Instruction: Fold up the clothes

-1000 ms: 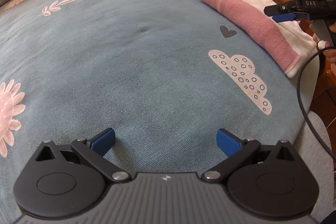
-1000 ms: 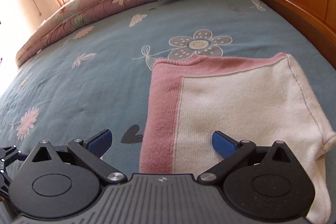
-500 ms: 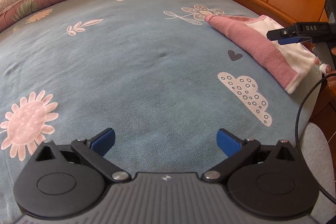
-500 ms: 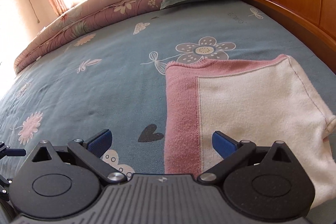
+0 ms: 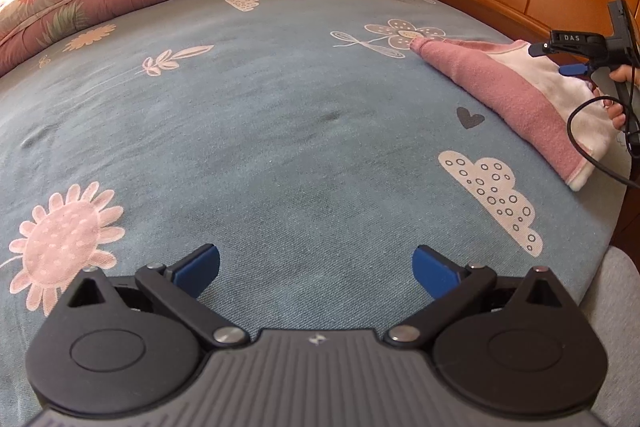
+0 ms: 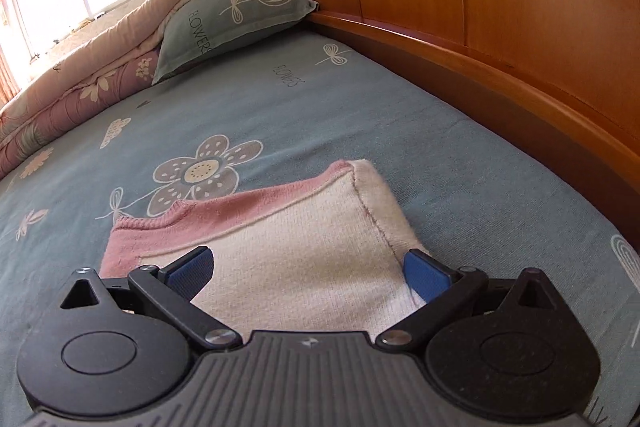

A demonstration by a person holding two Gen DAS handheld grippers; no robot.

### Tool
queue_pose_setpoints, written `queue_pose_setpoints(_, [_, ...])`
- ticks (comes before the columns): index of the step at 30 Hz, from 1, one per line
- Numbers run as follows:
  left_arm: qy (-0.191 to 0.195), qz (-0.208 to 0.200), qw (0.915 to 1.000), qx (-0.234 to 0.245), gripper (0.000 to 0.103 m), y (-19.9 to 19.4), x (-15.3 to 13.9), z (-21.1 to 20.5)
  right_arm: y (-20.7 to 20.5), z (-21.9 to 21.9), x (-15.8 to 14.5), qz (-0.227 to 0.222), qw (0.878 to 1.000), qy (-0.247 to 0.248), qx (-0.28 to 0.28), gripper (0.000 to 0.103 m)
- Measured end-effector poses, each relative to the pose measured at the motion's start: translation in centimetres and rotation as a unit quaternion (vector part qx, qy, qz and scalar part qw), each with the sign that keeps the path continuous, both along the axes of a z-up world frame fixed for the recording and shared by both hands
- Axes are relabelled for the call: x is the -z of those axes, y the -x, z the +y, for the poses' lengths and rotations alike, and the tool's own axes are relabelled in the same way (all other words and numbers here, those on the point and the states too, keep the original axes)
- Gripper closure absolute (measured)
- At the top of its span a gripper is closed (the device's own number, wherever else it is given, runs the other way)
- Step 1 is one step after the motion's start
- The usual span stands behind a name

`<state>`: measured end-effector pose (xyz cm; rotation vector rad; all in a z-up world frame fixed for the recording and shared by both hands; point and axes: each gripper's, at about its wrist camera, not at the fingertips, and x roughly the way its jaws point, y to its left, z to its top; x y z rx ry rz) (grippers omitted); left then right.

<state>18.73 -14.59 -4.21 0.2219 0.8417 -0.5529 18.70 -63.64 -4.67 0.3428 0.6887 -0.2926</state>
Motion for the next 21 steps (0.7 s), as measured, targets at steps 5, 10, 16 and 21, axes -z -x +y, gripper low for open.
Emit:
queue_pose_setpoints(5, [0.005,-0.001,1.0000,-0.001,0.001,0.0,-0.3,-0.3,2.0,1.1,-1.9,-0.007,1.000,-0.007,0.001,0.000])
queue_pose_setpoints(10, [0.009,-0.009,0.9999,0.009,0.001,0.9,-1.1,-0.7,5.3,5.7,-4.0,0.033,0.999,0.027,-0.031,0.000])
queue_pose_setpoints(16, [0.019,-0.022,0.9989,0.036,0.001,2.6,-2.4,-1.7,10.1,11.8,-5.2,0.065,0.996,0.031,-0.061,0.000])
queue_pose_setpoints(21, [0.024,-0.048,0.9964,0.066,0.001,4.5,-3.7,-2.8,13.5,16.1,-5.3,0.074,0.994,0.029,-0.070,0.000])
